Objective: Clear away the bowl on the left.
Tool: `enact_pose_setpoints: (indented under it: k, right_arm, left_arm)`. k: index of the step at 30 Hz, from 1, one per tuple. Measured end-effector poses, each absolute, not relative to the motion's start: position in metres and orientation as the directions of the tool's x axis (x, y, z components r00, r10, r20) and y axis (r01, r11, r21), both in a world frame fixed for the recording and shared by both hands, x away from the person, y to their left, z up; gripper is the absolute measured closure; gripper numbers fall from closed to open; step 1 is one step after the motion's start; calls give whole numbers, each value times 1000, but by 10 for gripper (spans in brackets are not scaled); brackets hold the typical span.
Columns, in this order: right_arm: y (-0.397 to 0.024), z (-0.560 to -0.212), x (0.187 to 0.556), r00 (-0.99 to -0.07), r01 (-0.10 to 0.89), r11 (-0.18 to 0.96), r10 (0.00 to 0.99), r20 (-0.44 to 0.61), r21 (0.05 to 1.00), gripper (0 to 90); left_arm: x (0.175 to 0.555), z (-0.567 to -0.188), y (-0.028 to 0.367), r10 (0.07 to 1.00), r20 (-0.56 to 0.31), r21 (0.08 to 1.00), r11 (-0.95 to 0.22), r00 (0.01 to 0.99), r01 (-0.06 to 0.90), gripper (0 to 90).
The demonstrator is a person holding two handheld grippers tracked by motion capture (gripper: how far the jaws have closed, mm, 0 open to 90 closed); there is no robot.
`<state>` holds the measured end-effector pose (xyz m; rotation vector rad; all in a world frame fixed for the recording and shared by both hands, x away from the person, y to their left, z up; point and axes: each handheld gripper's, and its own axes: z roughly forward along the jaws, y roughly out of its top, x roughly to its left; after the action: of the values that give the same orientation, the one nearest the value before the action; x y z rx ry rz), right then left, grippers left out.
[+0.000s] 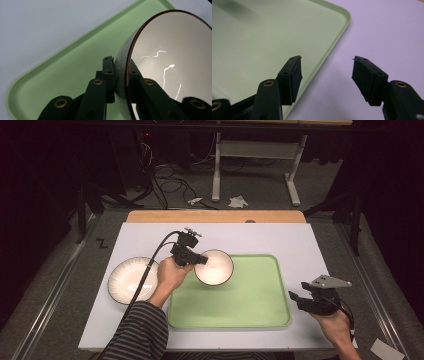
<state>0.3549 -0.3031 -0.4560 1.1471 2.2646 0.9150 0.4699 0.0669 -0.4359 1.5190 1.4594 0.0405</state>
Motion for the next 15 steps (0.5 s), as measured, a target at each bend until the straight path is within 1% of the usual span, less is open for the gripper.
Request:
enact_pose_setpoints:
  k: [5, 15]
  right_arm:
    - [-307, -456, 350, -540, 547, 421, 838, -78, 724, 422]
    - [-309, -457, 347, -533, 556, 420, 842, -80, 717, 422]
  left_arm:
    - [471, -443, 57, 780, -552, 642, 172, 295, 748, 826]
    - [477, -455, 47, 775, -567, 620, 179, 278, 764, 826]
